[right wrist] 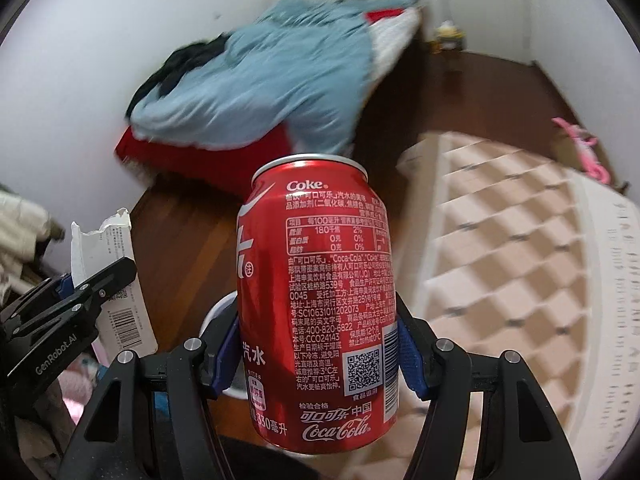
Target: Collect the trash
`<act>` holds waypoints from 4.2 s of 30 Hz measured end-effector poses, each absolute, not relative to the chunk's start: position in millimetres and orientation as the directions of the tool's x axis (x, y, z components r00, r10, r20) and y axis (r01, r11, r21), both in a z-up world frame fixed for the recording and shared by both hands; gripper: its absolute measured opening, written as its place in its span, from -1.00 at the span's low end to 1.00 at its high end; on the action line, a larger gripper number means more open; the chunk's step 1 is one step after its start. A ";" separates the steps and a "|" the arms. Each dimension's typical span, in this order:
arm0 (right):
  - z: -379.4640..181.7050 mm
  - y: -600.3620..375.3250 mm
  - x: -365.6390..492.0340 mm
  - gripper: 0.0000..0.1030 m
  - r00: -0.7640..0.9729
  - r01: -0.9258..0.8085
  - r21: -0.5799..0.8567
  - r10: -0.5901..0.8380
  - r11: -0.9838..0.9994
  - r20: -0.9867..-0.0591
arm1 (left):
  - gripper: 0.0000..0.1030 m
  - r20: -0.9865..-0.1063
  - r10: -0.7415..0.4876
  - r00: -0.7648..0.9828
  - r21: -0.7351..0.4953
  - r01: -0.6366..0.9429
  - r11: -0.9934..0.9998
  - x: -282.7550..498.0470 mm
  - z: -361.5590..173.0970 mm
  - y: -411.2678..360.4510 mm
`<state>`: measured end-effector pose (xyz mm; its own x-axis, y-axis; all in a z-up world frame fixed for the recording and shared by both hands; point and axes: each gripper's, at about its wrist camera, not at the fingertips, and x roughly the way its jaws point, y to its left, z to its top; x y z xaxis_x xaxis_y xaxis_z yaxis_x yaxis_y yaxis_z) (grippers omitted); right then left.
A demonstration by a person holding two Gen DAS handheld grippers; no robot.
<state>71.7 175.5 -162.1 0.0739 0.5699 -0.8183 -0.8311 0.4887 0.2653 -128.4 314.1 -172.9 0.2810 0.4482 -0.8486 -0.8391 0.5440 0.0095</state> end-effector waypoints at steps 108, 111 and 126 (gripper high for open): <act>10.1 76.9 -99.0 1.00 -0.203 -0.924 0.354 0.601 0.143 -0.773 | 1.00 -0.757 0.422 0.500 -0.256 -0.820 0.513 -289.6 -10.4 165.9; 9.7 77.1 -97.5 1.00 -0.200 -0.923 0.354 0.602 0.148 -0.773 | 1.00 -0.755 0.421 0.502 -0.258 -0.818 0.513 -289.6 -10.3 165.9; 16.5 73.5 -92.2 1.00 -0.198 -0.924 0.354 0.613 0.144 -0.765 | 1.00 -0.746 0.407 0.527 -0.271 -0.799 0.537 -282.6 -7.3 161.1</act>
